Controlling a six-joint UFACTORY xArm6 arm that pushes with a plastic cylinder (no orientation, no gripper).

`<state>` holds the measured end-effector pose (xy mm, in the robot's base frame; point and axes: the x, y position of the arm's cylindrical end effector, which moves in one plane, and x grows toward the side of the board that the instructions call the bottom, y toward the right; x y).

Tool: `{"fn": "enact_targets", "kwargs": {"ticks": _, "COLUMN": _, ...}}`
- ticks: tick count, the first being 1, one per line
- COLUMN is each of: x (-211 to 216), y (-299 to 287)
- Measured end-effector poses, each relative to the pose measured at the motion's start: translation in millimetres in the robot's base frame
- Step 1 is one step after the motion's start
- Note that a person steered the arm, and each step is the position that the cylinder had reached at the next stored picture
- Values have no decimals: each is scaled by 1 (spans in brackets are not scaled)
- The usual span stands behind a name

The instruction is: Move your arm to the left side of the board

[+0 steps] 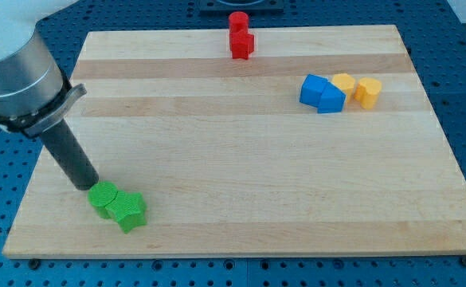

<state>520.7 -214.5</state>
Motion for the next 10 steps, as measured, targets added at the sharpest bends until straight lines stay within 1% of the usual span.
{"fn": "enact_targets", "kwargs": {"ticks": 2, "x": -54, "y": 39}}
{"fn": "enact_targets", "kwargs": {"ticks": 3, "x": -54, "y": 39}}
{"fn": "enact_targets", "kwargs": {"ticks": 4, "x": -63, "y": 67}}
{"fn": "enact_targets", "kwargs": {"ticks": 5, "x": -123, "y": 152}}
{"fn": "enact_targets", "kwargs": {"ticks": 6, "x": -102, "y": 182}}
{"fn": "enact_targets", "kwargs": {"ticks": 7, "x": -84, "y": 195}}
{"fn": "enact_targets", "kwargs": {"ticks": 9, "x": -229, "y": 250}}
{"fn": "enact_targets", "kwargs": {"ticks": 10, "x": -183, "y": 153}}
